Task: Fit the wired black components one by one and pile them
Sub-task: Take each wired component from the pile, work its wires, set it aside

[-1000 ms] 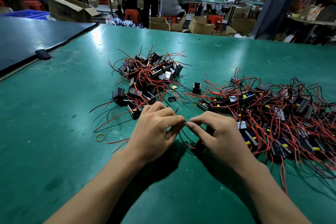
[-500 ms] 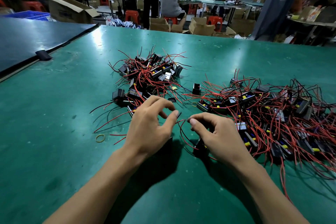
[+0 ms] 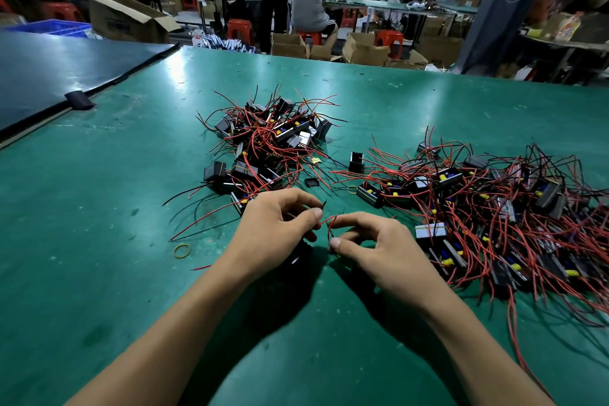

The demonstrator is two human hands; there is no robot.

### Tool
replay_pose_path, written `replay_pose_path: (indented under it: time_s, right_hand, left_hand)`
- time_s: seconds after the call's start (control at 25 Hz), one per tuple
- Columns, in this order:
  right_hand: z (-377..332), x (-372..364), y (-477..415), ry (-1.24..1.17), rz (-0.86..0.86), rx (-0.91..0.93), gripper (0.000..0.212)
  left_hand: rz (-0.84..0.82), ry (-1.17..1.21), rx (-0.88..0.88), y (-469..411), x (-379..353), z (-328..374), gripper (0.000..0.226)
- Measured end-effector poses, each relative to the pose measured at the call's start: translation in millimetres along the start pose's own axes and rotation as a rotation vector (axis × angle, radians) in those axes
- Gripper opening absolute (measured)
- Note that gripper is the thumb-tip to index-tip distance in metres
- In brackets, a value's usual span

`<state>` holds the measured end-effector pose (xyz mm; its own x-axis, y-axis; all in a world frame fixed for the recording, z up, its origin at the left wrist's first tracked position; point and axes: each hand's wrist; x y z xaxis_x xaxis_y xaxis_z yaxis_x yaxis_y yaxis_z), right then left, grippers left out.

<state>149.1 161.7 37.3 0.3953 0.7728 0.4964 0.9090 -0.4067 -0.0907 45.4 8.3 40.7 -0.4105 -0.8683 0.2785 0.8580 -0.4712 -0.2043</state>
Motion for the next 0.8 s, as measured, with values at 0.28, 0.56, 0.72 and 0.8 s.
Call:
replay_pose_path:
  time_s: [0.28,0.56,0.72,0.8]
  right_hand:
    - [3.6,0.7,-5.7,-0.147,0.084,-0.058,0.041]
    - [5.5,2.0,-5.3,-0.265,0.054,-0.013,0.016]
    - [7.3,0.8,-5.3,-0.255,0.006,0.031,0.016]
    - [8.3,1.0,-5.6,-0.267,-0.004,0.039,0.017]
  left_hand:
    - [-0.007,-0.002,0.050,-1.6,-0.3,-1.9,0.015]
    - [-0.121,0.005,0.026,1.3,0.8,1.0,0.009]
    - [-0.121,-0.021,0.014,2.5,0.1,1.3,0.009]
    - [-0.090,-0.048,0.002,1.4,0.1,0.8,0.010]
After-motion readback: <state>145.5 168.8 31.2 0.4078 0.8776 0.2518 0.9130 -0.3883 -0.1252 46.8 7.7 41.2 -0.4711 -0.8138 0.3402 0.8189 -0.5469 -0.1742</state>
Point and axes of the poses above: each hand's wrist, its own y-axis away from the middle knuckle, its own x-axis out of the back of the hand, z = x × y, and after that the axes turned 5 degrees about z, right-handed
